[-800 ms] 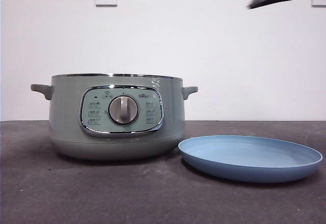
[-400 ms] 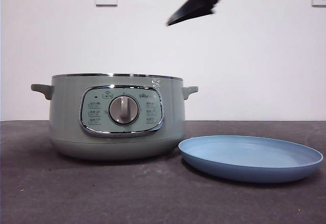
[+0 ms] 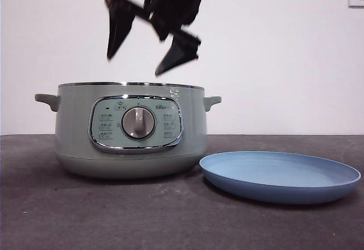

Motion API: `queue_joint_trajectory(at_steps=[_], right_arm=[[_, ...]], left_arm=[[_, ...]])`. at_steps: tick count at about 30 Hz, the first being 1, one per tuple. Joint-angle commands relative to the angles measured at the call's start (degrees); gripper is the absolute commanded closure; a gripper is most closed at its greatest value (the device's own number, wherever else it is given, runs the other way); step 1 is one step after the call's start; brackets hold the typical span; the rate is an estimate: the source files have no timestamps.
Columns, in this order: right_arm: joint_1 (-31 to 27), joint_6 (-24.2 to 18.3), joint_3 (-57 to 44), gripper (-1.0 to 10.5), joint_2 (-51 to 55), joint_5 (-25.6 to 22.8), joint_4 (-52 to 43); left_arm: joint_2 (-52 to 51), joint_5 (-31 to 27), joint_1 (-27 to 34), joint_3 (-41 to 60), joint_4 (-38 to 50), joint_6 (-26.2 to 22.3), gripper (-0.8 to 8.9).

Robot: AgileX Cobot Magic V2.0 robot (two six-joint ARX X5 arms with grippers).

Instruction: Take the potato out from the steamer,put the potato on the plate,close the lid

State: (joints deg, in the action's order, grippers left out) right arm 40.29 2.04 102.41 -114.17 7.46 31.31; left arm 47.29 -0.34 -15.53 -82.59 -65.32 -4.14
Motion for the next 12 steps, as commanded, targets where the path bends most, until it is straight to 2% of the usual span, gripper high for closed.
queue_joint_trajectory(at_steps=[1, 12], right_arm=[[0.33, -0.61, 0.04, 3.8, -2.71, -0.61, -0.98], [1.09, -0.2, 0.04, 3.9, -10.14, -2.05, -1.92]], left_arm=[[-0.59, 0.07, 0.13, -0.35, 1.9, 0.72, 8.26], [-0.57, 0.31, 0.11, -0.35, 0.52, 0.72, 8.26]])
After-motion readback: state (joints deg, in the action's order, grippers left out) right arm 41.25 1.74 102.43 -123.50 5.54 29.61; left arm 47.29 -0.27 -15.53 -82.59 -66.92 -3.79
